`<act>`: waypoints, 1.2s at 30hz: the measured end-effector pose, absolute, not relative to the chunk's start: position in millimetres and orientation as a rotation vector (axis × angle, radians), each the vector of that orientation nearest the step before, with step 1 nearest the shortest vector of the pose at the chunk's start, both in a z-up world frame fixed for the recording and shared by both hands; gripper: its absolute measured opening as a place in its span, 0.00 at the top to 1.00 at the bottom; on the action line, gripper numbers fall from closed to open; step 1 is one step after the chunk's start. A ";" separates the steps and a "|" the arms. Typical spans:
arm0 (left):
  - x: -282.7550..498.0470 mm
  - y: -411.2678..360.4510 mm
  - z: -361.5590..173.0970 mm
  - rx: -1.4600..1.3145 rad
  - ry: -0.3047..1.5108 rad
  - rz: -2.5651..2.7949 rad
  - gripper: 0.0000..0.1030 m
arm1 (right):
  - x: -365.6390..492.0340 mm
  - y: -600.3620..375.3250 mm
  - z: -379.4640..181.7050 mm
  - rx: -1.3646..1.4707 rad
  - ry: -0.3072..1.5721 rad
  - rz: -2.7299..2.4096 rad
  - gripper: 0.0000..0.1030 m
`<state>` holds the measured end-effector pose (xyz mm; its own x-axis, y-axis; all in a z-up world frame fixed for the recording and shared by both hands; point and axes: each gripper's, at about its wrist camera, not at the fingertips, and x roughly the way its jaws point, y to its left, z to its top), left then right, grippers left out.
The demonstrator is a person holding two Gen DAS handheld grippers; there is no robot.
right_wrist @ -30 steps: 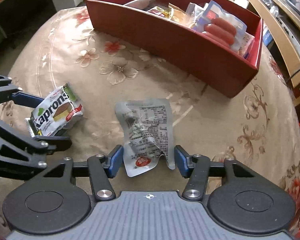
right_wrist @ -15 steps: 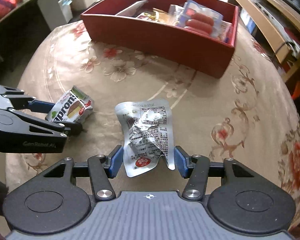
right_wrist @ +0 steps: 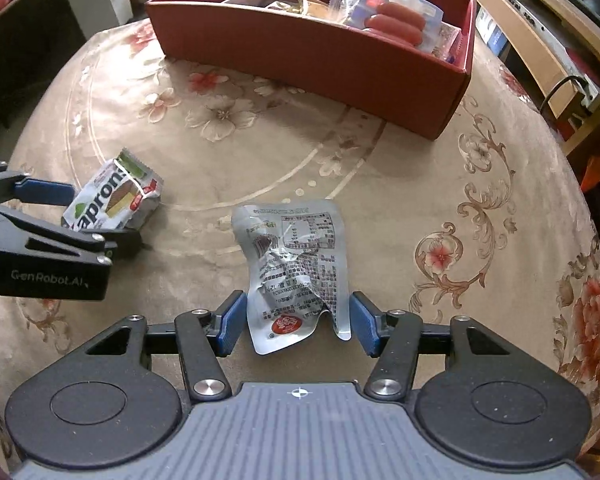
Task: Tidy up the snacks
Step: 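Lift the Kaprons packet and silver sachet and carry them toward the red box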
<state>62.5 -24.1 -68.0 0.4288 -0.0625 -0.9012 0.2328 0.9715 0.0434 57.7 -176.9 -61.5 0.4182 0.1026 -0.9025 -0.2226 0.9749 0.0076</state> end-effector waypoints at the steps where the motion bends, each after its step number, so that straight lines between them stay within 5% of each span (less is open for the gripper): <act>1: 61.0 -25.6 -66.6 0.171 1.113 -0.187 0.41 | 56.6 -176.8 -61.3 -0.115 1.123 0.205 0.39; 36: 55.9 -43.9 -24.2 0.131 1.000 -0.244 0.45 | 45.3 -188.3 -24.6 0.010 0.971 0.185 0.40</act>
<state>55.9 -43.9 -24.2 0.5163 -0.1426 -0.8445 0.2620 0.9651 -0.0028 45.3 -188.3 -24.6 0.5499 0.1607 -0.8196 -0.1516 0.9842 0.0913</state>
